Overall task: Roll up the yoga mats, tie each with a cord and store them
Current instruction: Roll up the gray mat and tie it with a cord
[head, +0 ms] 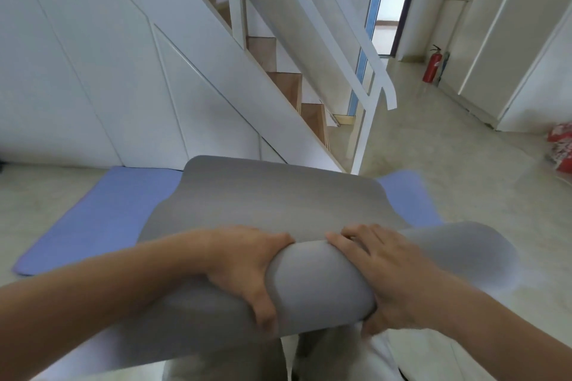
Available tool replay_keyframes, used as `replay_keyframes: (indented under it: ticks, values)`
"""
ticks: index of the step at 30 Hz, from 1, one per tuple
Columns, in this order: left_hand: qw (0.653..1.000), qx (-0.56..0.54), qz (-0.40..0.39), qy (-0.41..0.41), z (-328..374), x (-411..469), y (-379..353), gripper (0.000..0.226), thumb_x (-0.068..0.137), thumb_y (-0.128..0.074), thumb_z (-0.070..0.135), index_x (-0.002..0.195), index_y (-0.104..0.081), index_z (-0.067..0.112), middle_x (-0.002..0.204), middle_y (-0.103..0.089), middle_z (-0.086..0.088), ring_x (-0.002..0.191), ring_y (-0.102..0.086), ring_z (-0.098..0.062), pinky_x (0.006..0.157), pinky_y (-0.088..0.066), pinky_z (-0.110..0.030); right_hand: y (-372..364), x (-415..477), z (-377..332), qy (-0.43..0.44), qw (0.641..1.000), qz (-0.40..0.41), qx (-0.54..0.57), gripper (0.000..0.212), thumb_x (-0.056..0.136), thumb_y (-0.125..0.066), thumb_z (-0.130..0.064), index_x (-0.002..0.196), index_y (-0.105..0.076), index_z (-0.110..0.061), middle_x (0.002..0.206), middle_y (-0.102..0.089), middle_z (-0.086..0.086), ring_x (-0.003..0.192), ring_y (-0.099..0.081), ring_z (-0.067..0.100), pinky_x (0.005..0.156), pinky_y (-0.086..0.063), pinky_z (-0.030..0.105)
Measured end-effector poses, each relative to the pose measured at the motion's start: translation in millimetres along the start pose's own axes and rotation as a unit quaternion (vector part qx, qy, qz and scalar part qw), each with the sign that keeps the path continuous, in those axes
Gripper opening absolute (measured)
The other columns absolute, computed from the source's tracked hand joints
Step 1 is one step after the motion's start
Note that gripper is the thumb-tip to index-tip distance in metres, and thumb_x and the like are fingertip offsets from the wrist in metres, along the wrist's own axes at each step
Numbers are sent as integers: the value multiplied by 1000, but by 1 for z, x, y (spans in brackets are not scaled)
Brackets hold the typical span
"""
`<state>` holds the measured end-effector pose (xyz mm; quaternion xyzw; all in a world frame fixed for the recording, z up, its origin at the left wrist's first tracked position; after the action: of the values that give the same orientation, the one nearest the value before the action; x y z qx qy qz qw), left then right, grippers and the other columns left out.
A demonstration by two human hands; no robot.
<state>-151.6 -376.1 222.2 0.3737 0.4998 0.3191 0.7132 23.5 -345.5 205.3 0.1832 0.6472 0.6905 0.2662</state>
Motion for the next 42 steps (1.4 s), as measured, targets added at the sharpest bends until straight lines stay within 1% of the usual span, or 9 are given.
replay_keyframes:
  ticks: [7,10,14,18,22,31,34,39,42]
  values:
    - [977,-167,-127,28,-26,26,11,80,59,-70,77,128,-56,40,122,-61,11,111,-60,-11,107,-43,-37,7,4,6,-7,997,66,27,107,35,-59,-70,130,-47,-23,115,-58,-4,92,-62,18,80,-53,32]
    - [994,-74,33,69,-64,64,50,65,81,-54,76,122,-67,27,125,-58,4,117,-51,-16,107,-37,-38,5,12,-4,12,998,59,20,104,39,-60,-65,132,-47,-19,116,-56,2,92,-58,25,77,-53,39]
    - [958,194,187,100,-103,136,79,74,86,-60,59,149,-38,27,148,-40,-6,134,-38,-27,112,-31,-42,-1,21,-16,35,997,72,20,103,42,-64,-60,133,-48,-16,117,-57,7,93,-59,29,76,-52,43]
    - [979,11,96,179,-138,190,59,78,89,-63,54,151,-35,17,152,-38,-10,137,-39,-31,112,-33,-43,-6,36,-7,33,997,63,38,102,43,-62,-63,133,-46,-18,117,-56,5,95,-58,27,78,-52,42]
    - [991,-36,92,93,-105,207,50,57,89,-65,51,131,-59,13,132,-56,-7,117,-55,-25,100,-45,-37,-8,61,10,36,999,-5,39,102,49,-65,-68,138,-37,-25,123,-50,-1,105,-53,22,88,-48,40]
    - [980,-190,62,-17,-37,132,58,31,92,-62,50,105,-59,22,100,-62,8,87,-68,-16,82,-55,-35,-5,87,34,-4,980,-133,147,91,52,-81,-59,128,-35,-42,114,-51,-17,98,-52,10,84,-47,31]
    - [986,-158,48,-17,-28,90,58,42,86,-59,64,109,-56,30,105,-60,13,96,-62,-13,84,-52,-31,-6,90,48,-58,961,-171,208,86,43,-82,-59,115,-37,-51,105,-57,-20,94,-55,8,87,-49,35]
    - [995,88,51,-22,-23,40,24,112,54,-77,76,143,-18,42,131,-38,14,117,-45,-11,91,-38,-30,-7,87,55,-95,915,-217,327,81,34,-88,-52,105,-47,-47,108,-60,-19,99,-60,8,90,-51,37]
    - [981,146,118,-41,-16,37,16,111,54,-80,70,143,-19,40,124,-44,6,112,-51,-18,91,-43,-33,-1,77,45,-81,923,-221,305,85,45,-90,-53,118,-46,-48,115,-58,-20,107,-58,9,95,-48,34]
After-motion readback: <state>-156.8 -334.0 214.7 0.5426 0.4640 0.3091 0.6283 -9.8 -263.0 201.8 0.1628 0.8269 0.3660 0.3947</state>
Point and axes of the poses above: each hand's wrist, its own x-axis towards the middle knuckle, its own y-axis out of the back of the hand, z = x × y, the point moved 7 cm from there along x, towards the middle knuckle
